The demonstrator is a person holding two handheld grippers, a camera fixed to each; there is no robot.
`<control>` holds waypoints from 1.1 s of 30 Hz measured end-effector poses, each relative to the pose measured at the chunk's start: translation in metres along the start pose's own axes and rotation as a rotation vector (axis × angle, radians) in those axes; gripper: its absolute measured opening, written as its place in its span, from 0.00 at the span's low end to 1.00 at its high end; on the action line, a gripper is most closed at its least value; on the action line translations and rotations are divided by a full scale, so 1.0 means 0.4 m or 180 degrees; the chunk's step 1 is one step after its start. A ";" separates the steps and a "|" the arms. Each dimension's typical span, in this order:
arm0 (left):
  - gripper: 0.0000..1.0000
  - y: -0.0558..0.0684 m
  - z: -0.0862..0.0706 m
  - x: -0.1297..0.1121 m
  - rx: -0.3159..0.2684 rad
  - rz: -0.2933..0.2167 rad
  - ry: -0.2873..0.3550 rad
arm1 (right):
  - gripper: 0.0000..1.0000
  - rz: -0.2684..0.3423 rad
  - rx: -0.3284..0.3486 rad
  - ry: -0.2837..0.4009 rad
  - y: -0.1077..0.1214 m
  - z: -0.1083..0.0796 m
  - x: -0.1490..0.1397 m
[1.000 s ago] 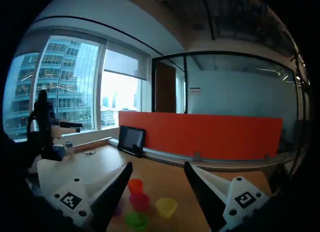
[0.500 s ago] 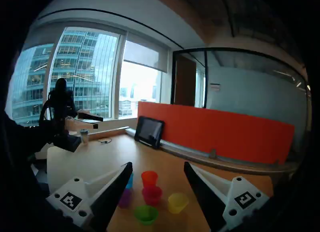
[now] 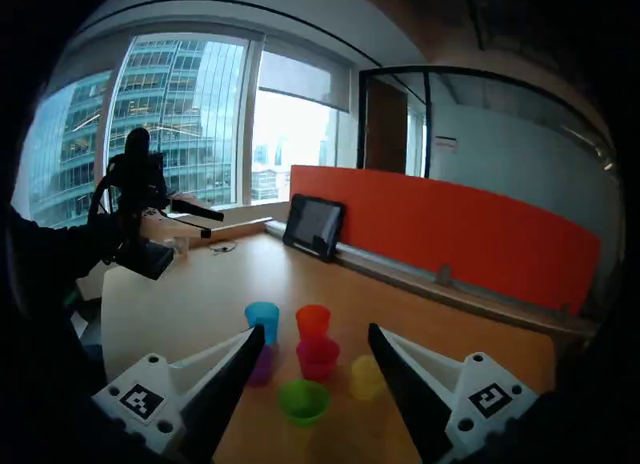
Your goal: Pour water
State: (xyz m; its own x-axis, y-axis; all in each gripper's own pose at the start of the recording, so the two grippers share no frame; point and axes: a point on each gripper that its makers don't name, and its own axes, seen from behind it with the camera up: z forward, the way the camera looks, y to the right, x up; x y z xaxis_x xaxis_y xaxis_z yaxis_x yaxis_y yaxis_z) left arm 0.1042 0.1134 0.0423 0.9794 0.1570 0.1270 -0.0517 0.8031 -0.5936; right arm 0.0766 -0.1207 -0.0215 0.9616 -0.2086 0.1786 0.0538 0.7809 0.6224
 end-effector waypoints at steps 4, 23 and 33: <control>0.96 0.000 0.014 -0.028 -0.0044 -0.0018 -0.0071 | 1.00 0.0002 0.0054 -0.0086 -0.006 0.007 -0.028; 0.97 0.021 0.096 -0.212 -0.0225 -0.0023 -0.0522 | 1.00 -0.0009 0.0193 -0.0491 -0.014 0.052 -0.208; 0.97 0.029 0.120 -0.304 -0.0292 -0.0034 -0.0744 | 1.00 -0.0009 0.0233 -0.0752 -0.017 0.077 -0.322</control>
State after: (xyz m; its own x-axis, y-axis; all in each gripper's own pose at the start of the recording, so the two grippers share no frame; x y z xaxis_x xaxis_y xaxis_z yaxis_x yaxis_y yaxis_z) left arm -0.0247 0.1312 0.0583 0.9076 0.2859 0.3076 -0.0132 0.7515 -0.6596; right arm -0.0558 -0.1173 -0.0251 0.8713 -0.3494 0.3447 0.0285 0.7371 0.6752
